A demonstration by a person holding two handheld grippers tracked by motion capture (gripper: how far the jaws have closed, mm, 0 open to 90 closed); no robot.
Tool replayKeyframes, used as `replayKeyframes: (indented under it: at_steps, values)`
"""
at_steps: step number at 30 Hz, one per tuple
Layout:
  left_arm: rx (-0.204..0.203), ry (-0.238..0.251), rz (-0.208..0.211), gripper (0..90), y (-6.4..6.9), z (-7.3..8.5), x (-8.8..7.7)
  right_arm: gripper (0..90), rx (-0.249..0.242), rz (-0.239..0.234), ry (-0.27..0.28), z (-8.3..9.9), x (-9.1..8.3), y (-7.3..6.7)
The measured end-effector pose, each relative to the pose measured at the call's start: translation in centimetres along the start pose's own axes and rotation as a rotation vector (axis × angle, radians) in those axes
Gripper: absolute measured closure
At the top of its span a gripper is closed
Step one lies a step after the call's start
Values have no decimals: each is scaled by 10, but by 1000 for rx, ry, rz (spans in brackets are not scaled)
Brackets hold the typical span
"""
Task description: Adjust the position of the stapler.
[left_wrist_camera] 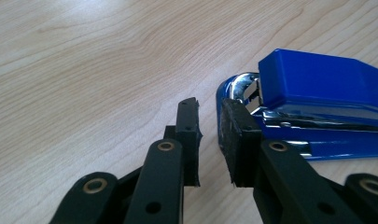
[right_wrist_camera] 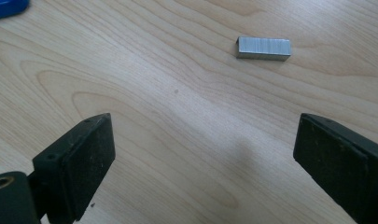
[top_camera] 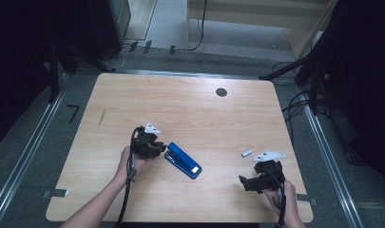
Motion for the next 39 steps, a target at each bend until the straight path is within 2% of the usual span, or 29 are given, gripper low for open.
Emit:
replayKeyframes:
  at_steps: [4,5,11,13,15,18,23,26,32,39]
  values:
    - [20,-7,20,823,6,1,-8,83,-7,-2,0,-2,1,-3]
    - [28,-13,25,826,9,2,-10,120,-9,-6,0,-3,1,-6]
    - [33,-14,33,831,15,1,-11,163,-16,-24,14,-11,4,-15]
    - [33,-16,35,831,17,1,-9,237,-24,-19,21,-15,7,-20]
    - [36,-24,36,831,19,0,-6,311,-37,-36,25,-20,11,-27]
    - [36,-31,43,831,20,0,-4,560,-61,-54,33,-29,18,-39]
    - [24,-33,51,829,23,1,-1,770,-73,-103,77,-43,25,-54]
    - [24,-39,46,830,25,1,0,858,-99,-130,97,-51,30,-66]
    - [20,-40,39,831,26,1,2,896,-150,-158,121,-68,41,-88]
    - [18,-46,42,830,28,2,5,892,-196,-175,111,-79,58,-106]
Point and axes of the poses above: each handheld gripper's, and its own axes: x roughly forward along the jaws, z roughly out of its underside, y roughly to its right, the point moved 1 cm from there along x, roughly forward along the jaws, and after that the axes turned 2 degrees about z, right-handed, at the moved point
